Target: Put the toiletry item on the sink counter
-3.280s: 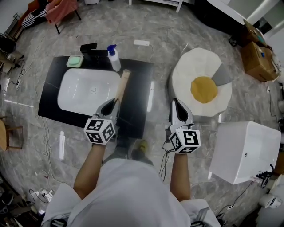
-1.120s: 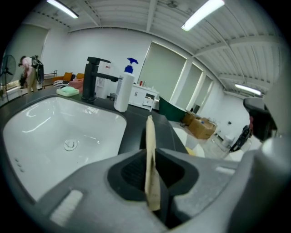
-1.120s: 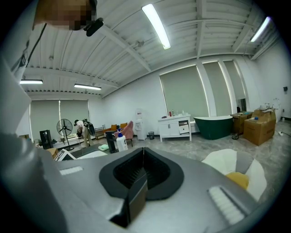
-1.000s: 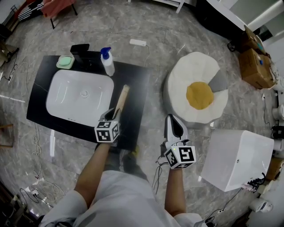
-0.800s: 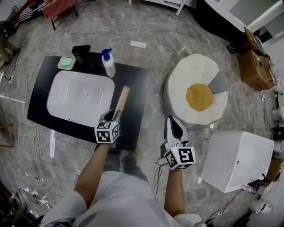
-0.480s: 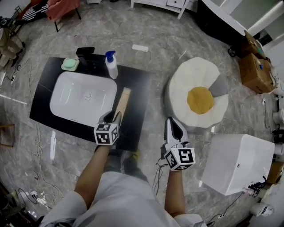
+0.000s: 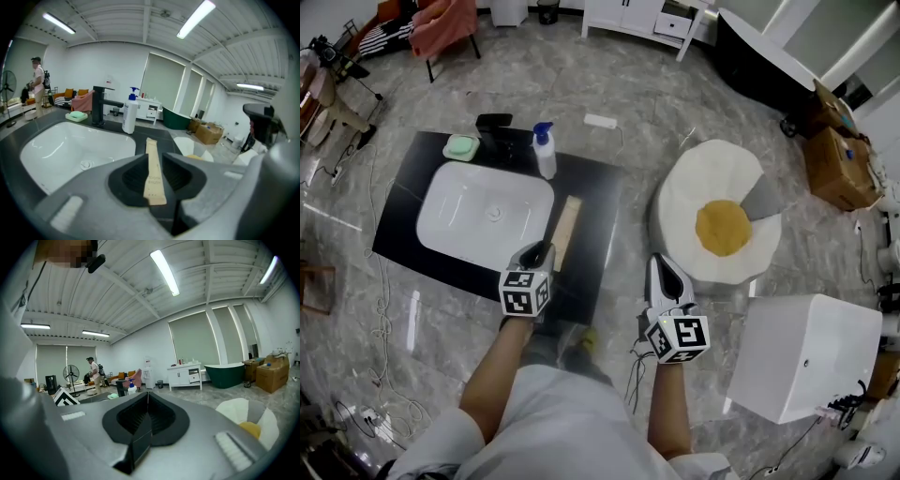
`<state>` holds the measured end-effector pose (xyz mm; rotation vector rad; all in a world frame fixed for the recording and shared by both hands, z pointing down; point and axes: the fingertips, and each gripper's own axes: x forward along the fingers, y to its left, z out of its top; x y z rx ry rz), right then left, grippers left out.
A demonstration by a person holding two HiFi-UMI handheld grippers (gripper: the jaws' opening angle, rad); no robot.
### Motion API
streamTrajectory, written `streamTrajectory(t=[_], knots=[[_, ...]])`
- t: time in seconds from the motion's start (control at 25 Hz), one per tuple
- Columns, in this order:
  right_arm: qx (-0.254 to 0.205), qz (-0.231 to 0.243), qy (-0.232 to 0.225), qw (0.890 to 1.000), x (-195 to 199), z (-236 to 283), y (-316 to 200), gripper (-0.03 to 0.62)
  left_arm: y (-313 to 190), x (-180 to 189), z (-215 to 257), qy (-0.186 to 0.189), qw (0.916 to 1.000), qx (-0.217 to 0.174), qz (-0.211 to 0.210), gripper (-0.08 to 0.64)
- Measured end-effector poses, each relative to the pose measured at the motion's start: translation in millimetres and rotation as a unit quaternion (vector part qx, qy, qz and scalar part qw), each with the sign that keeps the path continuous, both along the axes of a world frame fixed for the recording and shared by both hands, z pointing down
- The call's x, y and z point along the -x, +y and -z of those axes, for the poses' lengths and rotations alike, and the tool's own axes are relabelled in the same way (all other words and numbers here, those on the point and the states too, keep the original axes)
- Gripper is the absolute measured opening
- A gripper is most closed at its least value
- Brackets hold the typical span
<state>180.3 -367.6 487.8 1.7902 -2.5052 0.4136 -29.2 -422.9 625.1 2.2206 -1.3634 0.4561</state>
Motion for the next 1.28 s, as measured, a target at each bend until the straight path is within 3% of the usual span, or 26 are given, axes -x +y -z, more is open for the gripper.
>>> streamTrajectory(t=[0.72, 1.28], knots=[[-0.036, -0.005, -0.007, 0.999, -11, 31, 38, 0.005, 35, 8, 74, -0.005, 0.9966, -0.081, 0.018, 0.0], [-0.054, -0.01, -0.009, 0.998, -30, 43, 64, 0.005, 62, -4, 130, -0.015, 0.9892, -0.146, -0.005, -0.002]])
